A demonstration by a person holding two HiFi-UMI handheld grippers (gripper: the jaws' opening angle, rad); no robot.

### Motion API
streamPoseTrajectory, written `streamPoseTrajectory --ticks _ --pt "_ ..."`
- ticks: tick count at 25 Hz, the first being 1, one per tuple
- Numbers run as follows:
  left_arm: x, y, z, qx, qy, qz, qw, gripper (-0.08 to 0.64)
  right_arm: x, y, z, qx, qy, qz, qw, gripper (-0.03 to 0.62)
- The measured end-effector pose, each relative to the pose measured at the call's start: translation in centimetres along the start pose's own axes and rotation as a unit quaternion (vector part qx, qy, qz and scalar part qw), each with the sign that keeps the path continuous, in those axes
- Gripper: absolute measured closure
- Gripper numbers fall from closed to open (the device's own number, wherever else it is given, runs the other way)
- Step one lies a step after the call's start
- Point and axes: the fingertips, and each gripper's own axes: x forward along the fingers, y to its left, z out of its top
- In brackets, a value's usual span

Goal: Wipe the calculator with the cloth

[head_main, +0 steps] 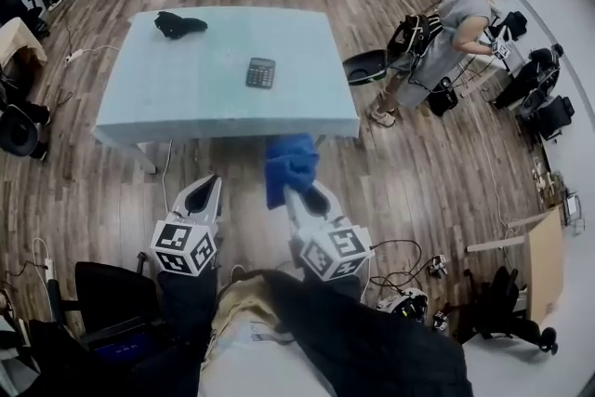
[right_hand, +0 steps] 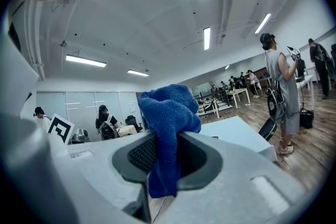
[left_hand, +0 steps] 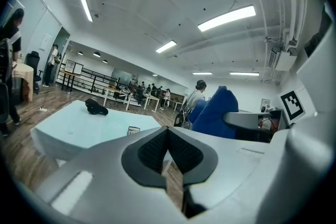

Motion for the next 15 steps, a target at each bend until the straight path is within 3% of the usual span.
streamPoseTrajectory --ticks 8,15 --pt "1.4 1.7 -2.9 -0.028 0.033 -0.013 0.9990 0.561 0.3 -1.3 -2.7 0.015 0.032 -0.033 0.999 0.505" --pt "6.0 4.4 -1.9 -0.020 0.031 0.015 0.9992 0.561 5.8 -4.8 -2.1 0.019 0.030 -0.006 0.999 0.505"
